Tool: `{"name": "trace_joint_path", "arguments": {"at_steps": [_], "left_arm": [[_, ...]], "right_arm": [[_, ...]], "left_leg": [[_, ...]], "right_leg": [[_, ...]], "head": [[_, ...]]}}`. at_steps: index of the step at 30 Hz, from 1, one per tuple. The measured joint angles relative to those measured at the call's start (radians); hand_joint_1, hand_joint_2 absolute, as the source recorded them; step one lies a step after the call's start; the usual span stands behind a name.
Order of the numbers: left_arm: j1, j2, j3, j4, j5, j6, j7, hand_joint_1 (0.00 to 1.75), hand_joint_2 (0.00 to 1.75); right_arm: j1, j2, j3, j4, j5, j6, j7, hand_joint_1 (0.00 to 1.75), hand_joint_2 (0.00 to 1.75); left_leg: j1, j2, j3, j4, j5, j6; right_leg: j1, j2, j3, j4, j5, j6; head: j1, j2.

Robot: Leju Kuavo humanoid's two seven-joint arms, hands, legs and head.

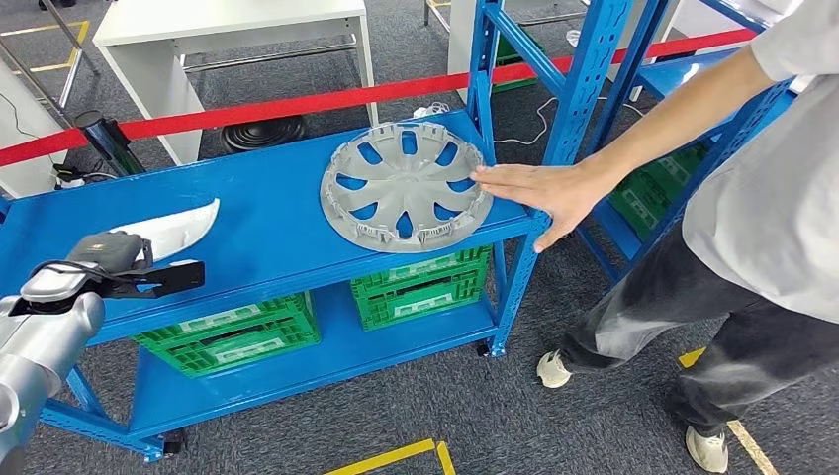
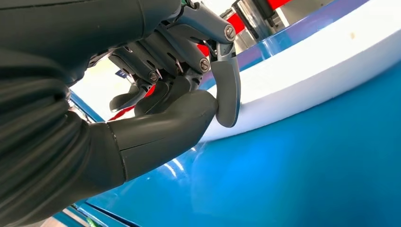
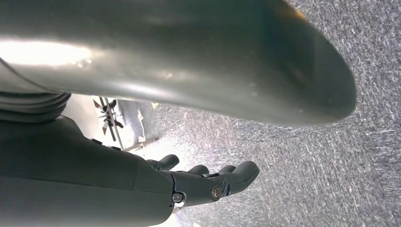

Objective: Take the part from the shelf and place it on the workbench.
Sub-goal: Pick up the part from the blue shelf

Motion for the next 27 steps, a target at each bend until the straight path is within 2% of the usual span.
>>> {"name": "trace_joint_path", "arguments": {"at_steps": [20,21,25,27], "left_arm": [[0.003,0.007,0.005,0.0,0.0,0.0,0.0,1.75,1.75],[0.003,0.007,0.005,0.0,0.0,0.0,0.0,1.71,1.75],[0.004,0.007,0.005,0.0,0.0,0.004,-0.003,0.0,1.75],[0.007,0.007,0.006,-0.002,0.0,0.021,-0.008,0.0,1.75]], "right_arm": [[0.0,0.005,0.0,-0.004,0.001,0.0,0.0,0.0,0.0],[0.0,0.005,0.0,-0.004,0.001,0.0,0.0,0.0,0.0],[0.0,0.005,0.0,-0.005,0.0,0.0,0.0,0.0,0.0],[0.0,0.006,0.0,-0.006,-0.001,0.001,0.0,0.0,0.0]], "left_leg": [[0.0,0.0,0.0,0.0,0.0,0.0],[0.0,0.0,0.0,0.0,0.0,0.0],[0.0,0.0,0.0,0.0,0.0,0.0],[0.0,0.0,0.0,0.0,0.0,0.0]], "right_leg": [[0.0,0.0,0.0,0.0,0.0,0.0],[0.0,0.0,0.0,0.0,0.0,0.0],[0.0,0.0,0.0,0.0,0.0,0.0],[0.0,0.0,0.0,0.0,0.0,0.0]], "head": [[0.0,0.0],[0.0,0.0],[0.0,0.0],[0.0,0.0]]}}
